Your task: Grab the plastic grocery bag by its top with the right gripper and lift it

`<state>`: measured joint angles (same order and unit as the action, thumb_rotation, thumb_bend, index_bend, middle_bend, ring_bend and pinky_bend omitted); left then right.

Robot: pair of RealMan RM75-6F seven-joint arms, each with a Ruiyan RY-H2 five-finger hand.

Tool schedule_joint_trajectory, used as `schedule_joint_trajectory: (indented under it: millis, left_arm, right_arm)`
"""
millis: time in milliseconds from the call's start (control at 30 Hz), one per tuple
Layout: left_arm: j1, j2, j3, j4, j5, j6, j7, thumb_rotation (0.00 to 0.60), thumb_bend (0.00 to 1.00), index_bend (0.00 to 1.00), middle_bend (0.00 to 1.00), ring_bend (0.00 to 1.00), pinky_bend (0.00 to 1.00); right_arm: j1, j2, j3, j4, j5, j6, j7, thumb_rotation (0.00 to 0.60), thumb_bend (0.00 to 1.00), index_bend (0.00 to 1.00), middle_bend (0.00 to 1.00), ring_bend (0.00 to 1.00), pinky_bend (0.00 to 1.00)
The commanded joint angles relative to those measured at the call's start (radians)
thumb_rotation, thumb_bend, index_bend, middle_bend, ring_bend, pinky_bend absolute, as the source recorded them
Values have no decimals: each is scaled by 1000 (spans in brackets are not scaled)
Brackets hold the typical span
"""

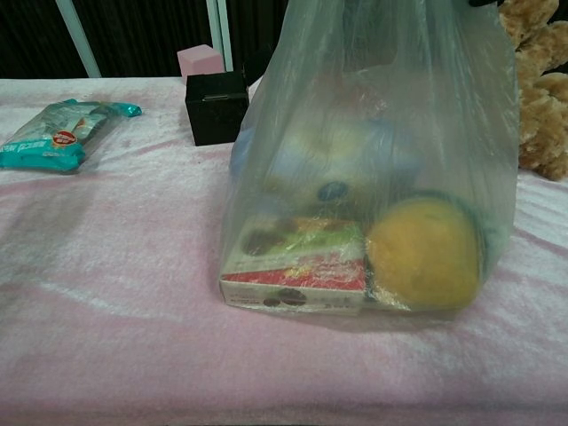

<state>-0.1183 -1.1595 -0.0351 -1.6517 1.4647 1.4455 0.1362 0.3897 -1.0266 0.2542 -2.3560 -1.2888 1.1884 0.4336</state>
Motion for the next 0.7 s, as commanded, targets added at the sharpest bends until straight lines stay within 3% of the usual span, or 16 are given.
schedule_joint_trajectory:
  millis: [33, 700]
  left_arm:
    - [1, 0, 0, 0, 0, 1, -2, 600, 0, 0, 0, 0, 0]
    - [0, 1, 1, -2, 0, -4, -3, 600, 0, 0, 0, 0, 0]
  right_arm:
    - [0, 1, 0, 0, 3, -1, 1, 600, 118, 238, 225, 220, 234]
    - [62, -43, 30, 0, 49, -49, -17, 600, 127, 256, 247, 243, 238]
